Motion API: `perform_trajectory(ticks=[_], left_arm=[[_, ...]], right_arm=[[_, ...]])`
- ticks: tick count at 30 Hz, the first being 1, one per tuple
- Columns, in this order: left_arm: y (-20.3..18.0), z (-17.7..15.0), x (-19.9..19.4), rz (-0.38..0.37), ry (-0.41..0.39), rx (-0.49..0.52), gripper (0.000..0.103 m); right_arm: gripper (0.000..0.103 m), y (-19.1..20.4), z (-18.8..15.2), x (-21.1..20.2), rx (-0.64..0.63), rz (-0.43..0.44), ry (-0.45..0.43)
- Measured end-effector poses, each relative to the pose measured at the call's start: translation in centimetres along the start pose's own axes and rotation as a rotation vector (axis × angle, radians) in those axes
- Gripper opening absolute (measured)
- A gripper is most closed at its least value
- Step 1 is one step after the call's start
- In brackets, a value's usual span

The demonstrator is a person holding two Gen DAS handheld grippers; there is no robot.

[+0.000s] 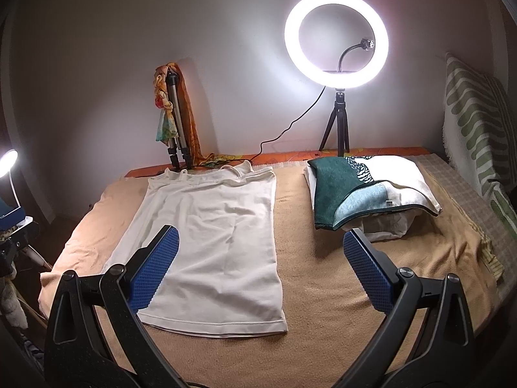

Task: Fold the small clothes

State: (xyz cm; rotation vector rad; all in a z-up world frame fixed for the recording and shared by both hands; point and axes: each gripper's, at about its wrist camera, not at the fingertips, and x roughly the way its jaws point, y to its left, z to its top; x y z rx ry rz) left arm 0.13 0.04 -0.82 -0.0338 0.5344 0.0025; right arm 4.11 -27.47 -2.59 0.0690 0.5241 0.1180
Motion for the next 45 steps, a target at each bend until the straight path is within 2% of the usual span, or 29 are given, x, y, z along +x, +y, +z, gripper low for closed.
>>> perform_trajectory(ticks=[33, 45], left_arm=[[0.0, -0.9, 0.2, 0.004, 0.01, 0.004, 0.103], [0.3, -1.1, 1.1, 0.014, 0.042, -0.003, 0.103]], right_arm=[[0.103, 0.1, 0.0, 0.0, -0.016, -0.054, -0.021], [0.103, 0.2, 0.0, 0.2, -0.022, -0.072, -0.023]])
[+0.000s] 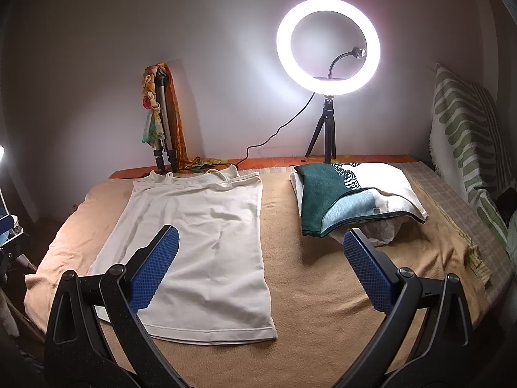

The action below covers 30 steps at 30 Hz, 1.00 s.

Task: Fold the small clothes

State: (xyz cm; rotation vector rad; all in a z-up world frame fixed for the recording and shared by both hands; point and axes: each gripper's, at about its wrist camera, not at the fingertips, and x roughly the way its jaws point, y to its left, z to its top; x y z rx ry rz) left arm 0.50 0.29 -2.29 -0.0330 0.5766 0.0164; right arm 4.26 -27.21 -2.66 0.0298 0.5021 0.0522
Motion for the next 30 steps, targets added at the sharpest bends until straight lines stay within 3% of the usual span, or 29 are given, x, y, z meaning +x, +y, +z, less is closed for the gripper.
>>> perform_trajectory(ticks=[10, 17, 21, 24, 30], left_arm=[[1.3, -0.4, 1.0, -0.012, 0.04, -0.019, 0.1], [3.0, -1.3, 2.2, -0.051, 0.079, -0.064, 0.088], [4.4, -2.6, 4.1, -0.07, 0.154, -0.116, 0.072], [5.4, -4.0, 5.8, -0.091, 0.227, -0.159, 0.066], [7.0, -6.5, 8.2, -0.126, 0.347, -0.238, 0.057]], right_arm=[[0.103, 1.1, 0.4, 1.1, 0.002, -0.03, 0.021], [0.103, 2.8, 1.0, 2.2, -0.061, -0.028, 0.045], [0.103, 3.6, 2.0, 3.8, -0.07, 0.06, 0.073], [0.103, 4.7, 3.3, 5.2, -0.049, 0.16, 0.058], [0.103, 10.3, 6.7, 9.2, -0.125, 0.272, 0.139]])
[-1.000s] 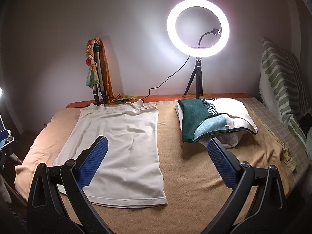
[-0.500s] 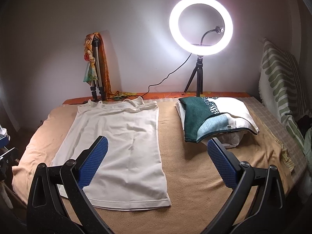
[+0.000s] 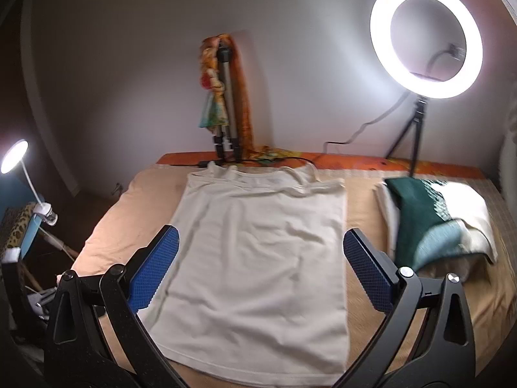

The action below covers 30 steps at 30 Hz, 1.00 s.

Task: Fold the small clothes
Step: 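Move both grippers to one side edge of the white tank top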

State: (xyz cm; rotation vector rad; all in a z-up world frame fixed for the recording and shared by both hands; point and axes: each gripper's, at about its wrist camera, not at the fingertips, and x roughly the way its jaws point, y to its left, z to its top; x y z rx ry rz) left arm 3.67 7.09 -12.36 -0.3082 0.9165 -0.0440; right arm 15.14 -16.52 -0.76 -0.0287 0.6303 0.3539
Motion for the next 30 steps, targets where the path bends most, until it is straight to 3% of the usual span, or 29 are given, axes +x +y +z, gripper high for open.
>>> perform_trajectory(ticks=[9, 13, 14, 21, 23, 30], left_arm=[[1.4, -0.2, 2.8, -0.021, 0.087, -0.068, 0.051], [2.2, -0.3, 4.1, -0.033, 0.127, -0.112, 0.046], [2.5, -0.4, 4.4, -0.035, 0.136, -0.125, 0.046], [3.1, -0.8, 5.4, -0.043, 0.16, -0.133, 0.036], [3.4, -0.7, 5.5, -0.055, 0.159, -0.149, 0.031], [4.0, -0.1, 6.0, -0.085, 0.162, -0.186, 0.008]], right_arm=[[0.102, 6.4, 3.9, 7.4, -0.088, 0.138, 0.122], [0.097, 8.6, 5.2, 11.6, -0.09, 0.198, 0.198], [0.091, 9.0, 5.5, 12.7, -0.086, 0.208, 0.222], [0.071, 11.5, 6.3, 21.3, -0.052, 0.222, 0.357], [0.06, 11.9, 6.3, 23.5, -0.052, 0.22, 0.397], [0.056, 13.7, 6.3, 30.0, -0.091, 0.177, 0.474]])
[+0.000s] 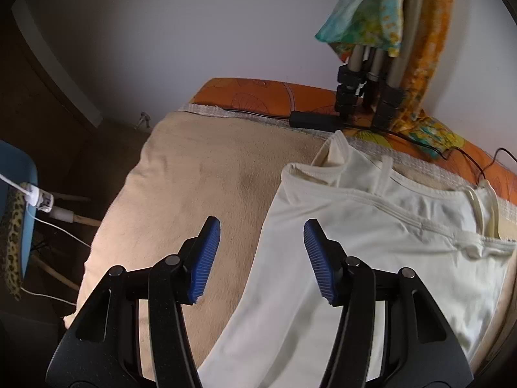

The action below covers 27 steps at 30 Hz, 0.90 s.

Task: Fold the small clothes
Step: 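Move both grippers to one side edge of the white tank top, then grasp the side edge with both grippers and fold it lengthwise toward the middle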

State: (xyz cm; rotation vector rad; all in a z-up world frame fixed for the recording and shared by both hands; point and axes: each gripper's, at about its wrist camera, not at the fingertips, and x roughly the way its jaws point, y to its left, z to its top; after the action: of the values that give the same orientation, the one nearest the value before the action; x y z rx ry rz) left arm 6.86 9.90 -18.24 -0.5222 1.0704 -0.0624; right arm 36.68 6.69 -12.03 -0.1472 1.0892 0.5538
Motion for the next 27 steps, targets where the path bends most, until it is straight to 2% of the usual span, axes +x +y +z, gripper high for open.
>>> perform_trajectory(ticks=[2, 13, 15, 17, 20, 27], left_arm=[[0.1, 0.1, 0.1, -0.015, 0.004, -0.005, 0.002], [-0.6, 0.5, -1.6, -0.081, -0.043, 0.001, 0.0], [-0.5, 0.3, -2.3, -0.09, -0.055, 0.014, 0.0], [-0.8, 0.2, -2.7, -0.091, -0.066, 0.03, 0.0], [-1.5, 0.1, -3.3, -0.099, -0.086, 0.058, 0.0], [-3.8, -0.2, -3.6, -0.111, -0.108, 0.125, 0.0]], right_arm=[[0.054, -0.1, 0.7, 1.4, 0.008, -0.016, 0.018], [0.04, 0.4, 2.6, 6.6, -0.057, -0.191, 0.087], [0.032, 0.5, 2.8, 7.0, -0.065, -0.209, 0.09], [0.019, 0.3, 2.9, 7.2, -0.067, -0.22, 0.084], [0.008, -0.1, 3.0, 6.9, -0.051, -0.182, 0.075], [0.005, -3.1, 2.6, 3.6, 0.045, -0.031, 0.017]])
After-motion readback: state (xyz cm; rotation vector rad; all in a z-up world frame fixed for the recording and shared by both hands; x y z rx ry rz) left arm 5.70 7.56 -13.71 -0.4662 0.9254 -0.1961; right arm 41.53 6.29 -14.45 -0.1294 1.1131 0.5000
